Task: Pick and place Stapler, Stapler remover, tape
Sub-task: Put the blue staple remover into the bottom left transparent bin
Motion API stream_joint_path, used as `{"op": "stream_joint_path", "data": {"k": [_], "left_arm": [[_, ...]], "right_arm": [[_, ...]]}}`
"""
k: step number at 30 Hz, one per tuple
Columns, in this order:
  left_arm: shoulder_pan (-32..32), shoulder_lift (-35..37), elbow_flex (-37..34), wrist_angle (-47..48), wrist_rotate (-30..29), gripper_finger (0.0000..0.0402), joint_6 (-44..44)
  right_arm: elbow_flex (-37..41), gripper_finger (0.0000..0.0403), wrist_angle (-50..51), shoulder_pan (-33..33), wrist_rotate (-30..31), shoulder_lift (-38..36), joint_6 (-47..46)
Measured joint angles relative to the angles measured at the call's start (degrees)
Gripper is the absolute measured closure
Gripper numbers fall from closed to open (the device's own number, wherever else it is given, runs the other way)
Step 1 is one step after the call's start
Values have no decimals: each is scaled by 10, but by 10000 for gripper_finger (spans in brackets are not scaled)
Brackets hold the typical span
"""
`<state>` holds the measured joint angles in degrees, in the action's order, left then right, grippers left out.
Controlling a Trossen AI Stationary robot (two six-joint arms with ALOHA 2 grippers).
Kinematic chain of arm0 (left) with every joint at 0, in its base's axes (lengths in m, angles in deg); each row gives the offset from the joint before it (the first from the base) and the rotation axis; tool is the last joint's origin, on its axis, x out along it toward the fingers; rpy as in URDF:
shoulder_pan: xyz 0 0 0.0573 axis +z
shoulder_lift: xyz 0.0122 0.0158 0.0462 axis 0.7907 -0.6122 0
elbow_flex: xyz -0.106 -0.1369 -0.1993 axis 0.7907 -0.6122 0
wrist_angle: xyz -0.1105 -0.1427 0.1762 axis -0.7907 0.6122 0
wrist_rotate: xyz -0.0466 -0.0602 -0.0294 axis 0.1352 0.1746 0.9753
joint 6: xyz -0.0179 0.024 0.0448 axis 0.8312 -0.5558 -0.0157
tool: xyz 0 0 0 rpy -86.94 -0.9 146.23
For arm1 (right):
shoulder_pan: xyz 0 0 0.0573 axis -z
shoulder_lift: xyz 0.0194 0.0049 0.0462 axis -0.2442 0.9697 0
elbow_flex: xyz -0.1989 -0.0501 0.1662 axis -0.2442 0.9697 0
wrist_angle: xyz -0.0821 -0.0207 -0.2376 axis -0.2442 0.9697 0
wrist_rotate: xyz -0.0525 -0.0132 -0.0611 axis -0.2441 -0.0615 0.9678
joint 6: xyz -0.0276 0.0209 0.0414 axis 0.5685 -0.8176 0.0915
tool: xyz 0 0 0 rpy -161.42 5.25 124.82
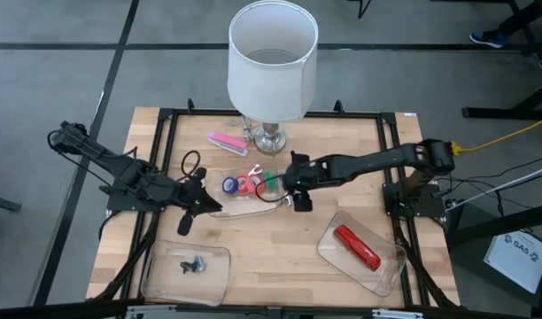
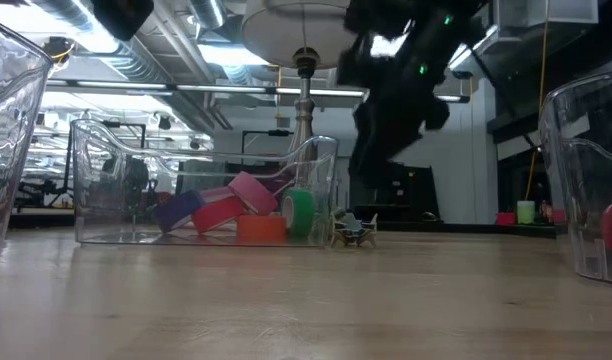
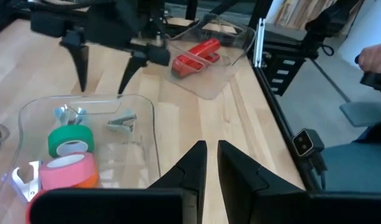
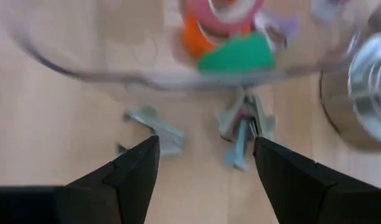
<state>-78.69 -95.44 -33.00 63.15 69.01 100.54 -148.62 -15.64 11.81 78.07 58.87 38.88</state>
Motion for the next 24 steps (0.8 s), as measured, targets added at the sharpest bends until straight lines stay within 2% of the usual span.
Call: {"op": "stream_joint_path", "data": {"k": [12,24], "left_arm": [[0,-19,0,0,-1,370,-3],[0,-19,0,3,-2,366,-20]], "right_arm": [[0,142,-21,37,3,58,-13],[-1,230,-33,40,2,82,-48]]}}
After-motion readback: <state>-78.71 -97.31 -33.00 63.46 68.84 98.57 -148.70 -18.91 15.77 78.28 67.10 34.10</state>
